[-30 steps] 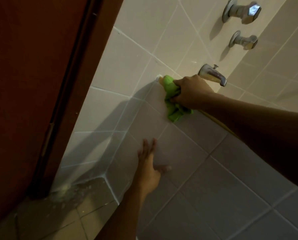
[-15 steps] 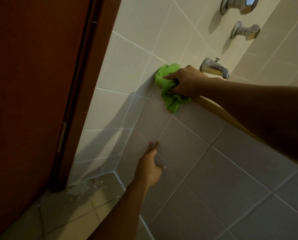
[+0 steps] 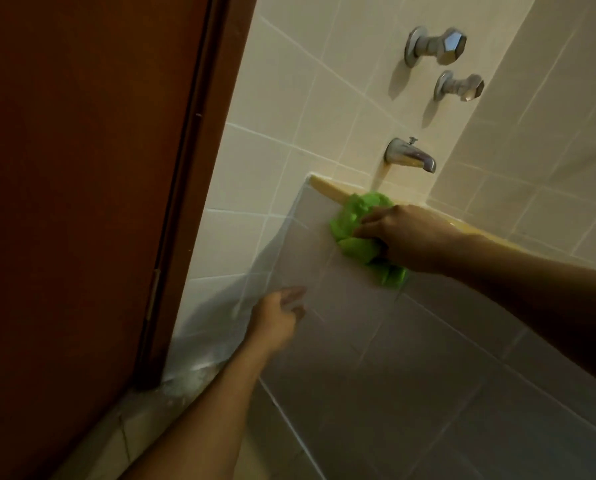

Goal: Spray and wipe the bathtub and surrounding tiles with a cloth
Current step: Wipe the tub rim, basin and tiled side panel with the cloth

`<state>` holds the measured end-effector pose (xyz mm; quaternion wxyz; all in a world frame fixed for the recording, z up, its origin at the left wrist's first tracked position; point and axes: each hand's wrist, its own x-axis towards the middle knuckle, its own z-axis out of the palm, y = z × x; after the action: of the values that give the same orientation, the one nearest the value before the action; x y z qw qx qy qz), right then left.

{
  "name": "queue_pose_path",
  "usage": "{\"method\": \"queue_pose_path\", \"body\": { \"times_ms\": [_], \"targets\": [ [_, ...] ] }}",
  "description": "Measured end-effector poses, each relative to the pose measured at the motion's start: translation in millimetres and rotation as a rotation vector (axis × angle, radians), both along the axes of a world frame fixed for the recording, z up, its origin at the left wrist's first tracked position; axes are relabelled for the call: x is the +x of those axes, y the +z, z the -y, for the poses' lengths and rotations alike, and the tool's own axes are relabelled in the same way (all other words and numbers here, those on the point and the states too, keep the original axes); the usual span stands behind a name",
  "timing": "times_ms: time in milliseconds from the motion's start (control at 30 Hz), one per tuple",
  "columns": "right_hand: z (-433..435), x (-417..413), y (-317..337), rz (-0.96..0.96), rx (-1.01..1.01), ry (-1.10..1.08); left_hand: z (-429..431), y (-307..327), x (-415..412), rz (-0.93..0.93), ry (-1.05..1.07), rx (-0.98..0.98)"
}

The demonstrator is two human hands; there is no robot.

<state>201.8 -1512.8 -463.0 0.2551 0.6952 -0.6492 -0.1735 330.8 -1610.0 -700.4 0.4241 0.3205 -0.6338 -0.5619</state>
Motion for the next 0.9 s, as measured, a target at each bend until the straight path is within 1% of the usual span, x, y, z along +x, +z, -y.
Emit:
{"method": "queue_pose_path", "body": {
  "times_ms": [67,133,167,200,300,367,433,500,533,633,800,833,900],
  "targets": [
    [-23,10,-23,0.249,-0.022,0.037,-10,29,19,-0.177,-0.059,0.181],
    [-38,26,-55,0.509,-0.033,0.039,-19,55,35,-0.371,-0.186,0.407],
    [-39,33,-70,0.621,-0.063,0.025,-24,66,44,-0.398,-0.231,0.455],
    [-39,39,-83,0.729,-0.104,0.008,-28,74,51,-0.366,-0.248,0.452],
    [-28,46,-109,1.0,-0.201,-0.024,-31,86,70,-0.253,-0.211,0.37],
    [-23,47,-109,1.219,-0.24,-0.06,-27,85,82,-0.26,-0.231,0.34],
    [-22,47,-101,1.465,-0.316,-0.118,-25,84,95,-0.278,-0.313,0.302],
    [-25,48,-90,1.637,-0.418,-0.203,-29,84,100,-0.23,-0.354,0.195],
    [-28,48,-85,1.682,-0.45,-0.257,-31,84,99,-0.193,-0.325,0.141],
    [-40,48,-78,1.68,-0.442,-0.391,-37,86,95,-0.125,-0.179,0.054],
    [-58,57,-83,1.823,-0.424,-0.44,-41,94,95,-0.159,-0.077,0.0],
    [-60,60,-84,1.815,-0.43,-0.439,-39,95,96,-0.151,-0.027,-0.041],
    [-62,63,-86,1.721,-0.456,-0.407,-33,98,102,-0.074,0.113,-0.164]
  ]
}}
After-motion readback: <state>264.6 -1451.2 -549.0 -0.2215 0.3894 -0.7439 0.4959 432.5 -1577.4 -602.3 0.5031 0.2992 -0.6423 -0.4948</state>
